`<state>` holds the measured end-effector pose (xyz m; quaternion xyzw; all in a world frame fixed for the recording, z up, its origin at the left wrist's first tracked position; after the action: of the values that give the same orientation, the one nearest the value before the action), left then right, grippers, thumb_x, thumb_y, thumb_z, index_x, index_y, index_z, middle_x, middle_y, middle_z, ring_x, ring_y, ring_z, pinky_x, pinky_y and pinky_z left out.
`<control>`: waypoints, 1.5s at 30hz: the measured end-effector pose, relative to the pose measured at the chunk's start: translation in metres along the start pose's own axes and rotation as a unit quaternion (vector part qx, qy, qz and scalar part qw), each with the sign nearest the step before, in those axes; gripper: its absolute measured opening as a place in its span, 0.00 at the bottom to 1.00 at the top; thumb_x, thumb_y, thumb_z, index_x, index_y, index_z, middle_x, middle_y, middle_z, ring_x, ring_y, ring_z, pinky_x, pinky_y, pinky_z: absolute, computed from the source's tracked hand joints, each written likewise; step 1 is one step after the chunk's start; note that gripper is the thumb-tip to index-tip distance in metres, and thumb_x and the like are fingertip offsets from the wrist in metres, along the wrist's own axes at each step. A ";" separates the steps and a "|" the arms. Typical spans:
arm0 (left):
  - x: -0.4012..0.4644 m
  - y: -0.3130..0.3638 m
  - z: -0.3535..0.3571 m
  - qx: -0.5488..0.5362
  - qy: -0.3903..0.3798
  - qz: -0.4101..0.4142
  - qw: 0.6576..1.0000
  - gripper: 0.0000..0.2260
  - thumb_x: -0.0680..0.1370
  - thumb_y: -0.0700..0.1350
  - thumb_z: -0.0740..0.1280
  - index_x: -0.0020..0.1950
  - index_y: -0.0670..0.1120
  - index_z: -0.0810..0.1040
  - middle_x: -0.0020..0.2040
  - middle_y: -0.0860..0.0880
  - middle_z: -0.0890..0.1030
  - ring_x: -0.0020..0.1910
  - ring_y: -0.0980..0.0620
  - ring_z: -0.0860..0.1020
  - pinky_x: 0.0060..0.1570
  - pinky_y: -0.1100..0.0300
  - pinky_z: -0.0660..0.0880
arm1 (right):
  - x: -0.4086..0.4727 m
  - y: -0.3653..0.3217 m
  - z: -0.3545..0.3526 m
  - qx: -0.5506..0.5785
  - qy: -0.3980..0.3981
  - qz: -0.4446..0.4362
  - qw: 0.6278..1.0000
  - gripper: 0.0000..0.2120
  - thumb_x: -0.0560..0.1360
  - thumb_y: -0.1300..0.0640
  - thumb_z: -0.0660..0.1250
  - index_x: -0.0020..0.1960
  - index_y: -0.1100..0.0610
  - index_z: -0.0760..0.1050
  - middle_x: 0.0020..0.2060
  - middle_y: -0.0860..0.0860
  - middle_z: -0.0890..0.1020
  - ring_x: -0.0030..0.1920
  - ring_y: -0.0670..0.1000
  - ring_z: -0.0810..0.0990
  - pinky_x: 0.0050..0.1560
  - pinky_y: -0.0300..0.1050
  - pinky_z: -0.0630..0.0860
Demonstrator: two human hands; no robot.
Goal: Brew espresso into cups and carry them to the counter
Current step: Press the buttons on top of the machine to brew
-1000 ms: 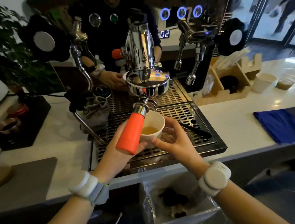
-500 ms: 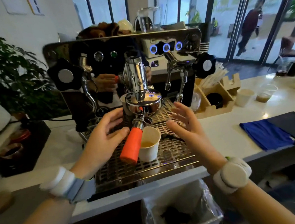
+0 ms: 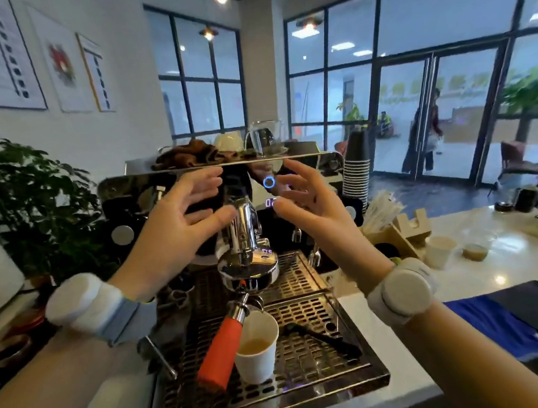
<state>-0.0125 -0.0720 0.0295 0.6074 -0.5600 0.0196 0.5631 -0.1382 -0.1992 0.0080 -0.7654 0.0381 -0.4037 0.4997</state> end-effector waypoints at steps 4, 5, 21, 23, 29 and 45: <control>0.024 0.023 -0.020 0.020 0.015 0.028 0.999 0.22 0.68 0.53 0.71 0.62 0.59 0.73 0.60 0.57 0.77 0.60 0.63 0.75 0.53 0.70 0.74 | 0.033 -0.027 -0.012 -0.026 -0.002 -0.039 0.999 0.26 0.74 0.51 0.68 0.69 0.43 0.62 0.61 0.44 0.73 0.61 0.44 0.74 0.57 0.36 0.75; 0.029 0.030 -0.024 0.030 0.017 0.040 0.999 0.22 0.69 0.53 0.71 0.62 0.58 0.73 0.59 0.57 0.78 0.59 0.63 0.75 0.51 0.71 0.74 | 0.042 -0.032 -0.018 -0.037 0.001 -0.049 0.998 0.26 0.74 0.51 0.68 0.69 0.44 0.62 0.61 0.44 0.73 0.60 0.43 0.74 0.54 0.33 0.76; 0.045 0.019 -0.069 0.216 0.041 0.049 0.974 0.19 0.71 0.58 0.67 0.61 0.61 0.73 0.57 0.60 0.79 0.58 0.59 0.76 0.59 0.49 0.73 | 0.128 0.029 -0.106 -0.371 0.068 0.076 0.923 0.20 0.70 0.55 0.71 0.57 0.55 0.65 0.46 0.52 0.73 0.42 0.52 0.74 0.41 0.44 0.73; 0.045 0.013 -0.071 0.225 0.042 0.044 0.972 0.19 0.71 0.58 0.66 0.61 0.61 0.73 0.56 0.58 0.79 0.58 0.57 0.76 0.59 0.49 0.73 | 0.129 0.040 -0.107 -0.427 0.038 0.099 0.898 0.23 0.69 0.53 0.73 0.57 0.54 0.64 0.47 0.52 0.72 0.46 0.53 0.74 0.46 0.49 0.75; 0.042 -0.003 -0.065 0.236 0.036 0.040 0.970 0.16 0.74 0.52 0.67 0.61 0.56 0.75 0.55 0.54 0.80 0.56 0.57 0.76 0.54 0.57 0.71 | 0.134 0.057 -0.108 -0.483 0.009 0.137 0.865 0.32 0.67 0.50 0.76 0.63 0.59 0.63 0.50 0.55 0.73 0.47 0.54 0.72 0.45 0.48 0.71; 0.041 -0.005 -0.067 0.267 0.059 0.068 0.959 0.14 0.74 0.54 0.67 0.59 0.58 0.75 0.50 0.57 0.80 0.46 0.73 0.74 0.46 0.66 0.69 | 0.146 0.064 -0.108 -0.584 0.011 0.142 0.800 0.29 0.63 0.45 0.76 0.57 0.51 0.65 0.40 0.49 0.70 0.41 0.54 0.70 0.41 0.50 0.64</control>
<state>0.0470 -0.0534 0.0769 0.6937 -0.5404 0.2425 0.4098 -0.0890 -0.3778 0.0607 -0.8936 0.3803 -0.2383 0.0097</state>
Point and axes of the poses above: each hand's wrist, its own x-axis towards the middle knuckle, its own z-axis out of the palm, y = z × x, the point moved 10 cm from there along x, towards the middle knuckle
